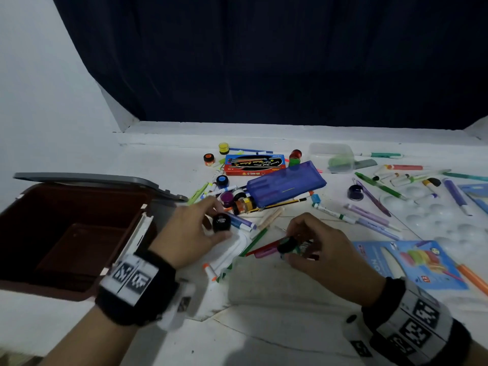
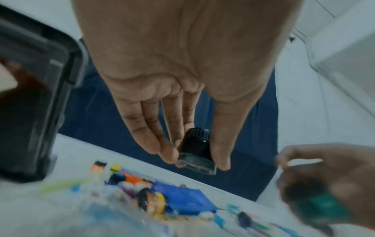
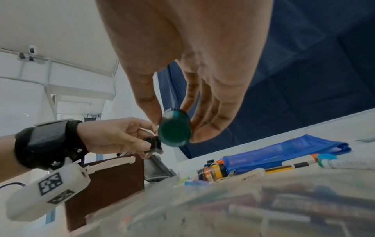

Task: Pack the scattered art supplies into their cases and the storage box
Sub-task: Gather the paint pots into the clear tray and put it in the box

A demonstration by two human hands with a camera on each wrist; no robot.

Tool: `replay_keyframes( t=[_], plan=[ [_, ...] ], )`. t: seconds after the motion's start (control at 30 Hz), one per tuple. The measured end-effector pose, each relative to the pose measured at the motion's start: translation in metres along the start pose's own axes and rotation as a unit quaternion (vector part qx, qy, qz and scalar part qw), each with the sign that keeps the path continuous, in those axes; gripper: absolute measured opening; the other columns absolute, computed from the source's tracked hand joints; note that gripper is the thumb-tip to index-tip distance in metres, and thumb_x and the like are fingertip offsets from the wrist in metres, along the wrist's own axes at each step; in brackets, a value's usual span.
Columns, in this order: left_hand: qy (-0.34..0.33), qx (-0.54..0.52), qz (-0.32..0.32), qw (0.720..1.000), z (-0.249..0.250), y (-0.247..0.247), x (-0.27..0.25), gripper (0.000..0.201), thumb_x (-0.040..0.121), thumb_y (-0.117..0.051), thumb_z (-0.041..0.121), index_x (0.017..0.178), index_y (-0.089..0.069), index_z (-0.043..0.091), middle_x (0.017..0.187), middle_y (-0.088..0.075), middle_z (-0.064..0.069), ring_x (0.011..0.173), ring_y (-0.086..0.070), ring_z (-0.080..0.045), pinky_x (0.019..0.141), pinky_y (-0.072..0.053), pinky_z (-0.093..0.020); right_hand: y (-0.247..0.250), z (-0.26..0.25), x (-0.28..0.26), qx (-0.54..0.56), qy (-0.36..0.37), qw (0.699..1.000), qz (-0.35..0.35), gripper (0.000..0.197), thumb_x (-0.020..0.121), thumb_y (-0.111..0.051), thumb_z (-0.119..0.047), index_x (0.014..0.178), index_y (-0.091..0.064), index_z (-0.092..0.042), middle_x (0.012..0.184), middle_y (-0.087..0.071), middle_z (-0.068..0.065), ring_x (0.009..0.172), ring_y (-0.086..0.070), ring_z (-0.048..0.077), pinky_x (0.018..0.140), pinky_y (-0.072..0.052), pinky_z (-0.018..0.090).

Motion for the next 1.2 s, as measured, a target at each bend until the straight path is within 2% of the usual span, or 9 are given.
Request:
replay_keyframes(
  t=[0.13, 0.37, 0.53, 0.63, 0.7, 0.83, 0.97, 1.13, 1.2],
  plan=[
    [-0.053, -0.071, -0.055, 0.995, 0.009, -0.040, -0.034, 0.036, 0.069, -0.086, 0.033, 0.092, -0.059, 0.029, 0.085, -0.068, 0.014, 0.075, -0.063, -0.008, 0.071, -0.053, -0.030, -0.024, 0.005, -0.012, -0.049, 0.019, 0.998, -0.046, 0.034, 0.077, -0.076, -0.023, 0.108, -0.062, -0.027, 0.103, -0.061, -0.015, 0.097, -0.062, 0.005, 0.081, -0.055, 0.028],
    [-0.122, 0.041, -0.111, 0.985, -0.002, -0.082, -0.048, 0.036, 0.082, -0.069, 0.048, 0.113, -0.053, 0.041, 0.098, -0.061, 0.013, 0.090, -0.050, -0.004, 0.077, -0.042, -0.021, -0.060, 0.000, -0.009, -0.164, 0.055, 0.974, -0.145, 0.027, 0.085, -0.069, -0.035, 0.108, -0.061, -0.022, 0.106, -0.058, -0.008, 0.095, -0.053, 0.008, 0.085, -0.048, 0.028],
    [-0.124, 0.055, -0.165, 0.977, -0.004, -0.079, -0.041, 0.039, 0.078, -0.071, 0.056, 0.109, -0.057, 0.037, 0.098, -0.064, 0.017, 0.078, -0.043, 0.007, 0.069, -0.032, -0.007, -0.076, -0.002, -0.008, -0.212, 0.021, 0.953, -0.216, 0.025, 0.088, -0.065, -0.033, 0.107, -0.058, -0.019, 0.104, -0.063, -0.003, 0.092, -0.058, 0.015, 0.080, -0.050, 0.033],
    [-0.120, 0.084, -0.187, 0.971, -0.008, -0.079, -0.042, 0.040, 0.078, -0.067, 0.061, 0.108, -0.056, 0.038, 0.103, -0.063, 0.017, 0.084, -0.046, 0.004, 0.076, -0.042, -0.016, -0.081, 0.001, -0.009, -0.202, 0.011, 0.951, -0.234, 0.027, 0.087, -0.066, -0.034, 0.110, -0.059, -0.019, 0.103, -0.067, -0.003, 0.091, -0.063, 0.014, 0.079, -0.054, 0.034],
    [-0.107, 0.092, -0.200, 0.970, -0.010, -0.079, -0.043, 0.038, 0.080, -0.066, 0.059, 0.112, -0.057, 0.039, 0.106, -0.062, 0.015, 0.090, -0.049, -0.002, 0.082, -0.046, -0.026, -0.081, 0.001, -0.008, -0.206, 0.013, 0.950, -0.235, 0.026, 0.088, -0.065, -0.032, 0.109, -0.063, -0.017, 0.102, -0.068, -0.001, 0.089, -0.063, 0.015, 0.079, -0.053, 0.035],
    [-0.103, 0.094, -0.215, 0.967, -0.008, -0.077, -0.043, 0.037, 0.083, -0.069, 0.051, 0.117, -0.059, 0.040, 0.105, -0.061, 0.015, 0.085, -0.048, -0.003, 0.082, -0.049, -0.029, -0.080, -0.001, -0.007, -0.221, 0.019, 0.948, -0.229, 0.021, 0.087, -0.066, -0.027, 0.103, -0.070, -0.014, 0.098, -0.069, 0.002, 0.085, -0.062, 0.015, 0.078, -0.052, 0.036],
    [-0.109, 0.107, -0.222, 0.963, -0.004, -0.078, -0.042, 0.037, 0.085, -0.068, 0.048, 0.121, -0.062, 0.038, 0.108, -0.062, 0.014, 0.091, -0.050, -0.003, 0.085, -0.045, -0.024, -0.080, -0.003, -0.002, -0.235, 0.024, 0.944, -0.233, 0.028, 0.083, -0.072, -0.033, 0.109, -0.071, -0.022, 0.102, -0.070, -0.005, 0.091, -0.063, 0.010, 0.081, -0.053, 0.028],
    [-0.125, 0.119, -0.264, 0.949, 0.003, -0.082, -0.037, 0.035, 0.089, -0.067, 0.039, 0.123, -0.064, 0.032, 0.111, -0.057, 0.009, 0.100, -0.052, -0.010, 0.079, -0.033, -0.016, -0.081, -0.007, 0.002, -0.295, 0.041, 0.918, -0.262, 0.027, 0.085, -0.068, -0.039, 0.107, -0.069, -0.023, 0.103, -0.068, -0.004, 0.092, -0.063, 0.014, 0.080, -0.053, 0.031],
    [-0.122, 0.117, -0.273, 0.947, 0.005, -0.082, -0.036, 0.034, 0.089, -0.067, 0.038, 0.122, -0.064, 0.031, 0.111, -0.056, 0.008, 0.101, -0.052, -0.011, 0.081, -0.037, -0.019, -0.081, -0.008, 0.003, -0.303, 0.041, 0.911, -0.277, 0.027, 0.086, -0.067, -0.039, 0.106, -0.068, -0.022, 0.103, -0.068, -0.004, 0.092, -0.063, 0.015, 0.079, -0.053, 0.031]
  ],
)
Point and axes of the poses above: each hand's wrist, its own x-axis towards the middle knuckle, its own y-axis out of the back of the hand, z = x × y, the point moved 6 cm from there along x, towards the middle knuckle
